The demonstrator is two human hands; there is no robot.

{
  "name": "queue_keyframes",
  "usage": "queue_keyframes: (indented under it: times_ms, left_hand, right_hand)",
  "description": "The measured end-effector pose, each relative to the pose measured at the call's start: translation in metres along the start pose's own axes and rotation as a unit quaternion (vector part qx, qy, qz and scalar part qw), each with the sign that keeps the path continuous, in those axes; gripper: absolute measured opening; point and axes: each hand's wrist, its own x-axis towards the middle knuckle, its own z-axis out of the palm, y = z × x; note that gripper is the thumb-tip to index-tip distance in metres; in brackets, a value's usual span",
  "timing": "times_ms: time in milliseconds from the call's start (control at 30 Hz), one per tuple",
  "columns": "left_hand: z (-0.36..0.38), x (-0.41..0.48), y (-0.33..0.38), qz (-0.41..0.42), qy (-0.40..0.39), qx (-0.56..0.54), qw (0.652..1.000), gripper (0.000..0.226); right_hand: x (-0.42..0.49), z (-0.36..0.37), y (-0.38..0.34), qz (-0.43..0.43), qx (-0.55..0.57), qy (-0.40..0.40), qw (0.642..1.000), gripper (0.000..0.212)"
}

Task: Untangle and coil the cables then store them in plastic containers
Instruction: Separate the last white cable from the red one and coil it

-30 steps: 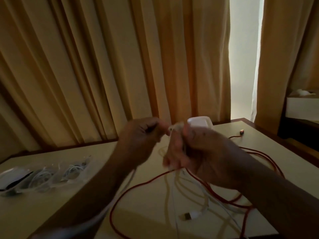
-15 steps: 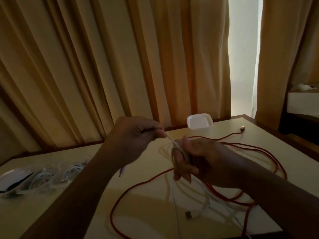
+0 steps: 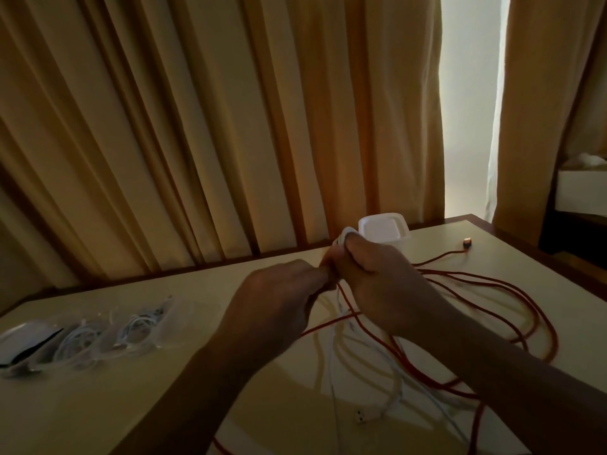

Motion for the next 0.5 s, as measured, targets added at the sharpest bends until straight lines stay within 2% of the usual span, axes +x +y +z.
queue_keyframes:
  times_ms: [67,167,233,300,367,400,433,500]
  left_hand:
    - [0.008,-0.004,-0.011,0.038,0.063,-0.003,0.997,0.025]
    - [0.025,-0.005,-0.019,0.067,0.118,0.016,0.991,0.018]
    - [0.035,-0.004,-0.023,0.075,0.151,0.037,0.985,0.021]
    - [0.046,-0.002,-0.03,0.065,0.16,0.045,0.984,0.026]
    - [0.055,-0.001,-0.034,0.014,0.157,0.007,0.988,0.034]
    - [0.057,0.001,-0.036,-0.022,0.147,-0.059,0.987,0.036]
    - [0.058,0.002,-0.035,-0.063,0.133,-0.157,0.977,0.035]
    - [0.057,0.005,-0.031,-0.137,0.081,-0.351,0.923,0.031]
  right_hand:
    - [0.007,-0.006,-0.004,0.027,-0.001,-0.01,1.0,0.014]
    - [0.017,-0.004,0.004,0.081,0.01,-0.047,0.996,0.024]
    - [0.018,0.003,0.016,0.116,0.024,-0.053,0.992,0.032]
    - [0.017,0.007,0.027,0.169,0.117,-0.09,0.975,0.037]
    - [0.015,0.007,0.031,0.227,0.298,-0.161,0.913,0.042]
    - [0.015,0.005,0.032,0.234,0.378,-0.197,0.874,0.043]
    - [0.015,0.003,0.032,0.228,0.433,-0.228,0.842,0.042]
    - [0.015,0.002,0.035,0.211,0.495,-0.261,0.802,0.037]
